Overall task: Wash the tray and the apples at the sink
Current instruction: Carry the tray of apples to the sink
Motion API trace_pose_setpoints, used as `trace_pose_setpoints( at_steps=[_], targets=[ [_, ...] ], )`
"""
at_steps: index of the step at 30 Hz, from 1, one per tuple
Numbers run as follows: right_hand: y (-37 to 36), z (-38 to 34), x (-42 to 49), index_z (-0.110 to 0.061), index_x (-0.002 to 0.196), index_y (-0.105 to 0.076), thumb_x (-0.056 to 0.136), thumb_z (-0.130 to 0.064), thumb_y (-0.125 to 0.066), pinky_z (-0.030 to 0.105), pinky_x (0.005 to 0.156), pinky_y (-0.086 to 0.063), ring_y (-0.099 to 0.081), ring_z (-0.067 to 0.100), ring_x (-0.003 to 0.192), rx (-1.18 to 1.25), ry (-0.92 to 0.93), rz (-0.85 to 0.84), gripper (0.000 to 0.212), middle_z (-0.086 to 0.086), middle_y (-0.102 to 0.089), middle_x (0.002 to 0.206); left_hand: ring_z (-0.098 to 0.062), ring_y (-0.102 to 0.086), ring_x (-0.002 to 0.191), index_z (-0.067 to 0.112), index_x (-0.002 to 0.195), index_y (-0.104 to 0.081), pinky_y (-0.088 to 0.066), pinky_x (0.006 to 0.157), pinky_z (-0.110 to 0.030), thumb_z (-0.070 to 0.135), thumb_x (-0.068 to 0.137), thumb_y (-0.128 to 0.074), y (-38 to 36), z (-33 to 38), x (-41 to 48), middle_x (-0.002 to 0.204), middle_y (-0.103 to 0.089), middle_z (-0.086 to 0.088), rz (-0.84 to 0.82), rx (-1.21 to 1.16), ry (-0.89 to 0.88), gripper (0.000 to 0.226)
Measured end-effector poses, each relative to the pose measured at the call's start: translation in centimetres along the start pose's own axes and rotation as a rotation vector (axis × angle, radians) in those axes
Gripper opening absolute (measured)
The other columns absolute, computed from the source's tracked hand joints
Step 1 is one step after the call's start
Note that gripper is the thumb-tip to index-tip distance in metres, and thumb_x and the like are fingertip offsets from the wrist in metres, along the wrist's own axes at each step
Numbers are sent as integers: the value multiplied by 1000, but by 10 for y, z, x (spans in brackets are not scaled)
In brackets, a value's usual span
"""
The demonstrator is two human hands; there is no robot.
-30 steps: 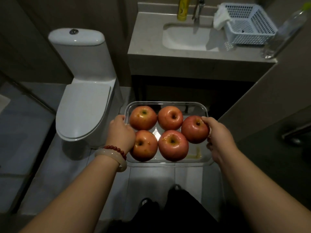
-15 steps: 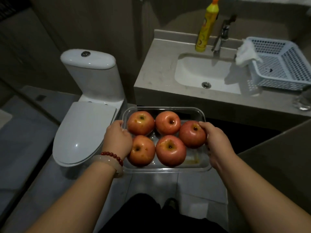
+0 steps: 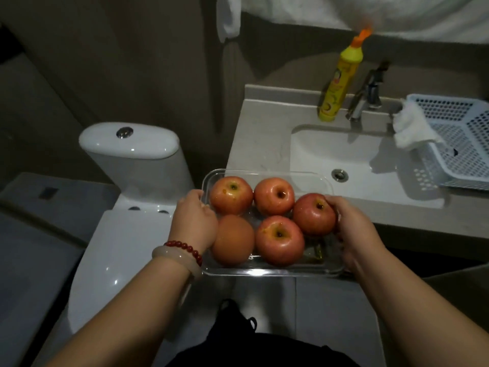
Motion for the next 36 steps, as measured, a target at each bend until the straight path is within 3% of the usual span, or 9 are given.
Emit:
trace_pose_setpoints(
  at_steps=[6,12,19,24,26,28,32,34,36],
  targets=[
    [-25,-20,33,-18,84,-65,87,-36,-60,26,53,-43,-59,25,65,-87,3,135,19,9,-61,73,-16,-49,91,12,123,-48,-38,73,-27,9,97,-42,-3,15,66,116,-52,-9,-105,23,-69,27],
    [-33,-29,63,-21,72,-52,90,-35,-59,25,45,-31,-42,13,52,-127,-10,211,24,-1,-44,61,-14,-46,88,13,120,-49,-36,74,-28,9,98,-42,-18,23,109,107,-48,-4,-162,54,-84,24],
    [-32,-39,105,-20,67,-54,90,-31,-58,20,35,-30,-42,5,34,-122,-12,236,26,-7,-45,40,-17,-50,98,14,130,-47,-42,83,-31,13,98,-43,-47,29,150,125,-52,-10,-223,101,-74,32],
    [-34,-48,135,-19,70,-58,91,-31,-58,25,49,-30,-40,12,54,-173,2,210,24,-1,-46,60,-22,-55,105,17,132,-46,-48,93,-39,15,98,-44,-63,36,171,125,-52,-10,-241,100,2,34],
    [-33,-48,151,-16,82,-62,89,-35,-59,28,54,-29,-40,12,59,-194,-14,190,21,-1,-47,67,-24,-55,108,17,135,-44,-47,96,-42,14,98,-44,-68,38,178,128,-51,-11,-243,90,32,37],
    [-33,-47,166,-12,100,-64,85,-42,-61,28,54,-29,-40,13,62,-206,-29,167,34,-1,-46,73,-26,-54,111,14,135,-44,-46,98,-45,12,97,-43,-71,41,185,130,-50,-13,-220,83,46,38],
    [-33,-49,189,-17,98,-58,61,-57,-59,27,52,-29,-39,15,60,-269,-61,140,55,-2,-43,71,-28,-54,105,13,123,-51,-47,93,-45,8,96,-43,-79,45,193,119,-53,-14,-173,66,30,28],
    [-31,-49,196,-17,93,-56,59,-59,-58,28,52,-30,-41,16,60,-300,-70,143,55,-1,-45,71,-24,-56,94,19,101,-54,-47,79,-35,7,96,-43,-83,45,197,102,-56,-11,-165,31,15,17],
    [-29,-49,201,-14,95,-57,60,-60,-58,29,57,-33,-43,17,63,-314,-74,141,57,1,-48,74,-16,-54,81,25,84,-49,-40,66,-25,7,97,-44,-87,49,199,87,-55,-4,-161,-5,-1,23]
  ],
)
Point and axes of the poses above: each hand's wrist, its own x-axis towards the middle knuckle, its own y-axis out of the back of the hand, z = x × y, the point moved 6 cm from there along x, towards the middle knuckle
